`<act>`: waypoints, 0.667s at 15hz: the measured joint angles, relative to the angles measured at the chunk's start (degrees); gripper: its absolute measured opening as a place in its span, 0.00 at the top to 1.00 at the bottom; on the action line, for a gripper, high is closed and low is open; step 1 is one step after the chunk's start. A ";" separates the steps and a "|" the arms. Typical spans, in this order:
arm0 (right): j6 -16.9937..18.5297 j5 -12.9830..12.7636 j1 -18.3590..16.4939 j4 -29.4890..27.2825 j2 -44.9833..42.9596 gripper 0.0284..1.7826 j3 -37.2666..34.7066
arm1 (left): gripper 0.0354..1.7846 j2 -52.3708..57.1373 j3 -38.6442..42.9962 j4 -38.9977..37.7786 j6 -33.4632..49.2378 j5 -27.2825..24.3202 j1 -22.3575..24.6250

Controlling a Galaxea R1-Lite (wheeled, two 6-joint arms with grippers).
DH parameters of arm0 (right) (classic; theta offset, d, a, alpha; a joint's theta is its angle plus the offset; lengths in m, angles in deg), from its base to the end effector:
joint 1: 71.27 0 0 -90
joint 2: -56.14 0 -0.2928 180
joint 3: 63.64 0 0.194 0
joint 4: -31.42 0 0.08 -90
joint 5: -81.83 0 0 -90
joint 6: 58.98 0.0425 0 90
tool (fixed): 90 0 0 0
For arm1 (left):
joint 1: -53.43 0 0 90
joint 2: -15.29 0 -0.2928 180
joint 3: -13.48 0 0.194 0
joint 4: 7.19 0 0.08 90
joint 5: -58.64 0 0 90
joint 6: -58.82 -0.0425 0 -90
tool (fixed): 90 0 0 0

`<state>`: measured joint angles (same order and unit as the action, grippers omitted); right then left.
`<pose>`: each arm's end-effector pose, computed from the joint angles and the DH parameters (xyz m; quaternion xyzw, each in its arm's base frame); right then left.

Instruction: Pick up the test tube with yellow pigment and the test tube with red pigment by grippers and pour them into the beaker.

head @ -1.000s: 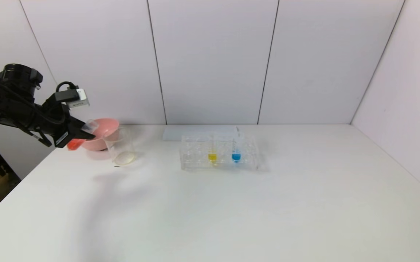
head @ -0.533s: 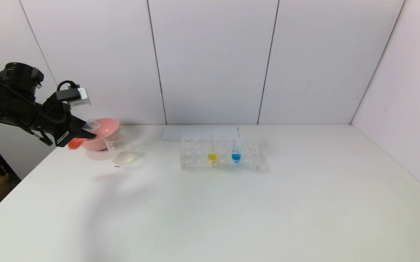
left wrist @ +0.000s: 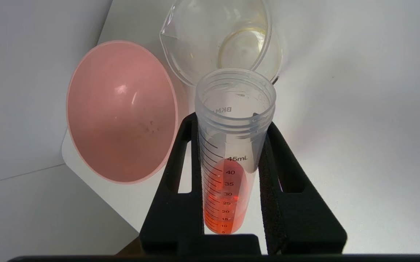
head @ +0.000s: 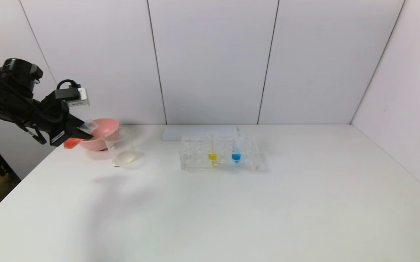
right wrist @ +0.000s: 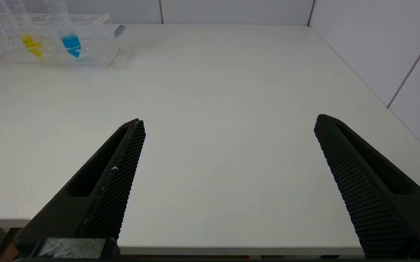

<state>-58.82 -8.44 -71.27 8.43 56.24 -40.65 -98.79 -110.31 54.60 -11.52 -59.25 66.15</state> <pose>0.0084 -0.0002 0.0758 0.0014 0.0009 -0.0024 1.0000 0.3779 0.0649 0.2073 0.3885 0.2682 -0.3341 0.8158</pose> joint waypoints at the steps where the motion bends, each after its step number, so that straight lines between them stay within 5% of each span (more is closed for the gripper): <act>1: 0.02 0.02 0.00 0.00 0.00 0.05 0.00 | 0.76 -0.30 -1.11 1.40 -0.38 0.88 0.00; 10: 0.02 0.02 0.00 0.00 0.00 0.05 0.00 | 0.76 -5.57 -11.67 10.62 -6.34 5.10 -1.46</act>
<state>-58.80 -8.41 -71.27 8.43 56.24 -40.65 -104.36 -121.98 65.22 -17.86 -54.15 64.69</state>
